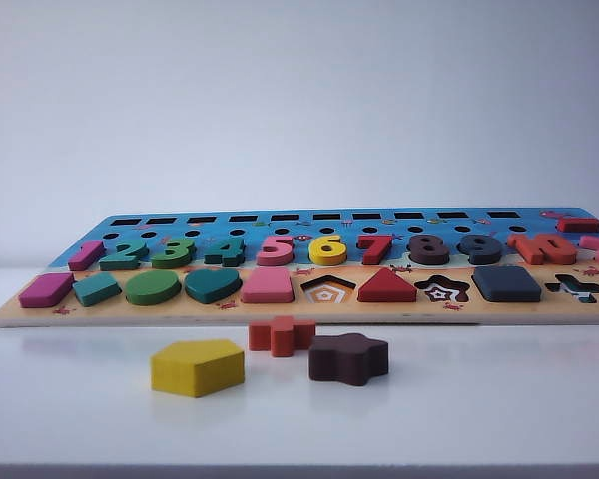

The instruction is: Insert the cube into the slot.

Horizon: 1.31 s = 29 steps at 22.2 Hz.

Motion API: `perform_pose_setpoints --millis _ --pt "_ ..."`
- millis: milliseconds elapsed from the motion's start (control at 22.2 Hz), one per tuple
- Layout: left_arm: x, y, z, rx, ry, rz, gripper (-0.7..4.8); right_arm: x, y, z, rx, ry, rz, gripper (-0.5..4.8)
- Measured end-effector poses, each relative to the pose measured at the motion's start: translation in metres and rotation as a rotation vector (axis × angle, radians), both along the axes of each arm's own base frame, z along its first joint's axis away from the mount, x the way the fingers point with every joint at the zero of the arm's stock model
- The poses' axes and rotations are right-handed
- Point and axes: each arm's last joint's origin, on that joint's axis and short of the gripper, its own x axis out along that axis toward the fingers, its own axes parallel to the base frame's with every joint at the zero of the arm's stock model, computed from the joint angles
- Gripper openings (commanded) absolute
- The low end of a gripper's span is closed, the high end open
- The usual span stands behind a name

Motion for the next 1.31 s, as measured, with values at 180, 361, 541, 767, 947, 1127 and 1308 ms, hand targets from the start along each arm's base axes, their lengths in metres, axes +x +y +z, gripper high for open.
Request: perform_pose_setpoints --millis 180,361,541,767,947,1127,1308 --pt "0.002 0.0 -0.014 0.032 0.031 -0.002 0.1 0.0 -0.003 -0.008 -0.003 -0.105 -0.037 -0.08" --pt "0.004 -0.001 -0.02 0.032 0.047 -0.015 0.1 0.0 -0.005 -0.011 -0.008 -0.15 -0.077 -0.07" --pt "0.004 -0.001 -0.029 0.034 0.093 -0.019 0.1 0.003 -0.007 -0.019 -0.009 -0.139 -0.091 -0.07" --pt "0.004 -0.001 -0.03 0.035 0.102 -0.019 0.1 0.005 -0.008 -0.027 -0.012 -0.134 -0.109 -0.07" --pt "0.004 -0.001 -0.03 0.035 0.102 -0.019 0.1 0.005 -0.008 -0.027 -0.016 -0.141 -0.12 -0.07" --pt "0.004 -0.001 -0.03 0.035 0.102 -0.019 0.1 0.005 -0.009 -0.027 -0.028 -0.144 -0.133 -0.06" --pt "0.004 -0.001 -0.03 0.035 0.102 -0.019 0.1 0.005 -0.009 -0.027 -0.03 -0.145 -0.133 -0.05"
